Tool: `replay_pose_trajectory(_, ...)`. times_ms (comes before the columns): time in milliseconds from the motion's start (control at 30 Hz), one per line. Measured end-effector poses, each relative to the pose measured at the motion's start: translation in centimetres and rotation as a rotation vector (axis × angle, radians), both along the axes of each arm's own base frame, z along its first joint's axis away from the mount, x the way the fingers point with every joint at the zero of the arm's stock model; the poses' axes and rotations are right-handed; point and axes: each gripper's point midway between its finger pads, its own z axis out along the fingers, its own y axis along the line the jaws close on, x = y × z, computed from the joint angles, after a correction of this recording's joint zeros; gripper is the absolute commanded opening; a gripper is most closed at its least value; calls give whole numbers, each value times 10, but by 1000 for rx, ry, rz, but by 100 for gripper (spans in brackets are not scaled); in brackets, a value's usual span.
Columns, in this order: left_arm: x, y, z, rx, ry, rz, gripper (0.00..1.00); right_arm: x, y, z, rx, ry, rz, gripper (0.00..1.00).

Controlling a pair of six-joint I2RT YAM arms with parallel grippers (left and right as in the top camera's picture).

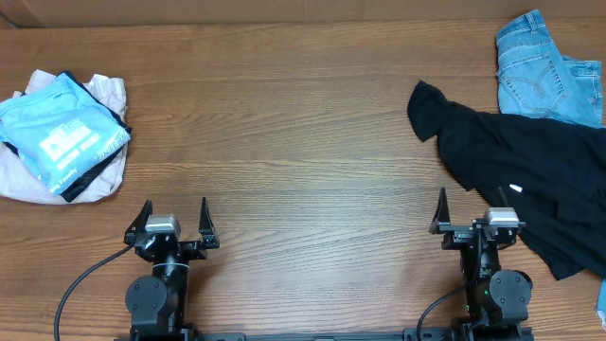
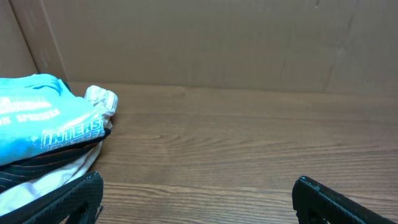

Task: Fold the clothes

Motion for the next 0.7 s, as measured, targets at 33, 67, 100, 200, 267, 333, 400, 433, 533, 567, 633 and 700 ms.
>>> replay_pose_trajectory(33,0,0,0,0,0,0,100,0,0,0,-3,0,-2,100)
replay_pose_trajectory(67,0,0,0,0,0,0,100,0,0,0,-4,0,-2,100)
replay_pose_trajectory(100,0,0,0,0,0,0,100,0,0,0,-5,0,0,100)
replay_pose_trajectory(200,0,0,0,0,0,0,100,0,1,0,-10,1,3,100)
replay_pose_trajectory(267,0,0,0,0,0,0,100,0,2,0,-11,0,13,100)
replay_pose_trajectory(333,0,0,0,-7,0,0,100,0,5,0,-11,2,28,100)
replay_pose_trajectory(400,0,-2,1,-44,-4,-7,100,0,8,-2,11,8,46,100)
replay_pose_trajectory(433,0,-2,1,-60,-5,-10,100,0,8,-2,25,8,48,100)
replay_pose_trajectory(533,0,-4,1,-120,-4,-12,100,1,10,-5,75,20,58,100)
replay_pose_trajectory(567,0,-4,1,-138,-4,-15,100,1,11,-9,91,35,59,100)
replay_pose_trajectory(633,0,-6,0,-162,1,-22,100,1,11,-17,115,70,58,100)
replay_pose_trajectory(700,-2,-8,1,-180,15,-31,100,1,11,-21,129,101,57,100)
